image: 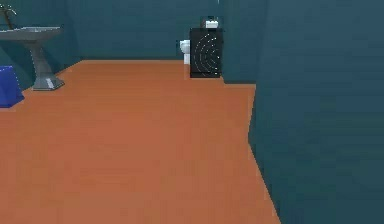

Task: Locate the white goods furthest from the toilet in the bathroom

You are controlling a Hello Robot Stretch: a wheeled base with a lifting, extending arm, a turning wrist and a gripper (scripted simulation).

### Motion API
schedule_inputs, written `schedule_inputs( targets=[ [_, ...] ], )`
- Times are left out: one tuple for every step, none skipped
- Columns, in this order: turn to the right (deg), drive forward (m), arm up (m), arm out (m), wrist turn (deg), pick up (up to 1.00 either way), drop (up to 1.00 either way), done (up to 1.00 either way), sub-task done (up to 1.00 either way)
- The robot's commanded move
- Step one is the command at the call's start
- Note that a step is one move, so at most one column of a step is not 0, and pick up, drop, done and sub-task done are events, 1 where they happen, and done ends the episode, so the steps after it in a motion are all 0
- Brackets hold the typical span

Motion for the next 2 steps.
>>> schedule_inputs(
  targets=[
    [0.0, 1.00, 0.00, 0.00, 0.0, 0.00, 0.00, 0.00, 0.00],
    [0.0, 1.00, 0.00, 0.00, 0.0, 0.00, 0.00, 0.00, 0.00]
  ],
)
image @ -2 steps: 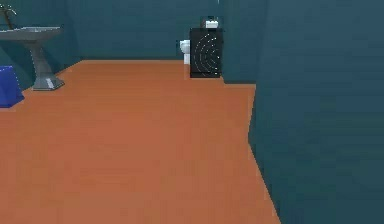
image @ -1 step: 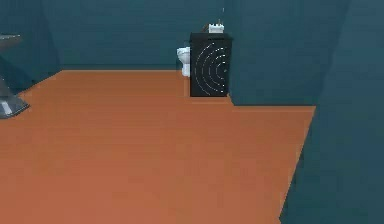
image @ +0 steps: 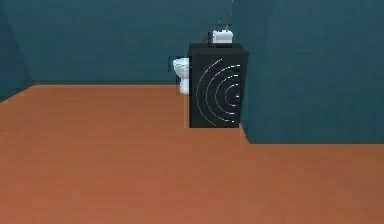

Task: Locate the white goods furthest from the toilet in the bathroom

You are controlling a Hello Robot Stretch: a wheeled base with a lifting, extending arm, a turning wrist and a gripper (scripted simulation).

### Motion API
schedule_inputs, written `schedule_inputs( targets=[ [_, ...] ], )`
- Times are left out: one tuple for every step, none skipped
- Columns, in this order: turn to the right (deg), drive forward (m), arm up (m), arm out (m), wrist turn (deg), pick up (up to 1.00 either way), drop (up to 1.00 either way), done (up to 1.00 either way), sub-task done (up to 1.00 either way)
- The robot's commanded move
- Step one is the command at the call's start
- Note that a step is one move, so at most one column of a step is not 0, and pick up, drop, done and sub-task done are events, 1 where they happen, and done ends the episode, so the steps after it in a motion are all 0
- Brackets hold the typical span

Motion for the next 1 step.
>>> schedule_inputs(
  targets=[
    [0.0, 0.35, 0.00, 0.00, 0.0, 0.00, 0.00, 0.00, 0.00]
  ],
)
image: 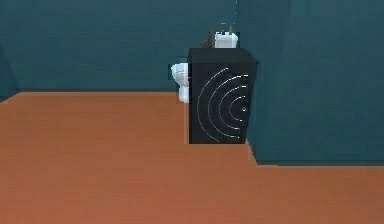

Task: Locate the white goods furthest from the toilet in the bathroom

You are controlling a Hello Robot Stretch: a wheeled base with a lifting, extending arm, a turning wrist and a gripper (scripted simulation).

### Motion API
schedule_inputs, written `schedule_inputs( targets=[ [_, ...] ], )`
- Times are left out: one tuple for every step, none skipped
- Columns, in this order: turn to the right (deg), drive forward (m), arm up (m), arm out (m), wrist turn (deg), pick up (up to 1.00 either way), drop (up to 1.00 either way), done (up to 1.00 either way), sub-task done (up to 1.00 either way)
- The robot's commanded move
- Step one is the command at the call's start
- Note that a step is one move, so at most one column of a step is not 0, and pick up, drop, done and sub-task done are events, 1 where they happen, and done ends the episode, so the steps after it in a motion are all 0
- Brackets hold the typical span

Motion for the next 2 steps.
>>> schedule_inputs(
  targets=[
    [12.0, 0.00, 0.00, 0.00, 0.0, 0.00, 0.00, 0.00, 0.00],
    [0.0, 1.00, 0.00, 0.00, 0.0, 0.00, 0.00, 0.00, 0.00]
  ],
)
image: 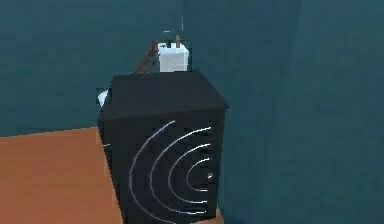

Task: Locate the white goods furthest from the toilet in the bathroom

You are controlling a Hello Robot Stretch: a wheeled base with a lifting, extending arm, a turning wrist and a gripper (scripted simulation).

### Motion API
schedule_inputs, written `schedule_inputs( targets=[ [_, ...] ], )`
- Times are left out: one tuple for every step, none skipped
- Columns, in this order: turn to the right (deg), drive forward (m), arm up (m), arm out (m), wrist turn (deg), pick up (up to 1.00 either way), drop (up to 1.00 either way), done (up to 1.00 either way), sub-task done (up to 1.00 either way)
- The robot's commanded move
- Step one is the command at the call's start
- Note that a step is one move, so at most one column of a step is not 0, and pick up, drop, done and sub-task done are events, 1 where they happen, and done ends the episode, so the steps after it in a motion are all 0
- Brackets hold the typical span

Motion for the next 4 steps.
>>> schedule_inputs(
  targets=[
    [9.0, 0.00, 0.00, 0.00, 0.0, 0.00, 0.00, 0.00, 0.00],
    [0.0, 0.10, 0.00, 0.00, 0.0, 0.00, 0.00, 0.00, 0.00],
    [-45.0, 0.00, 0.00, 0.00, 0.0, 0.00, 0.00, 0.00, 0.00],
    [-30.0, 0.00, 0.00, 0.00, 0.0, 0.00, 0.00, 0.00, 0.00]
  ],
)
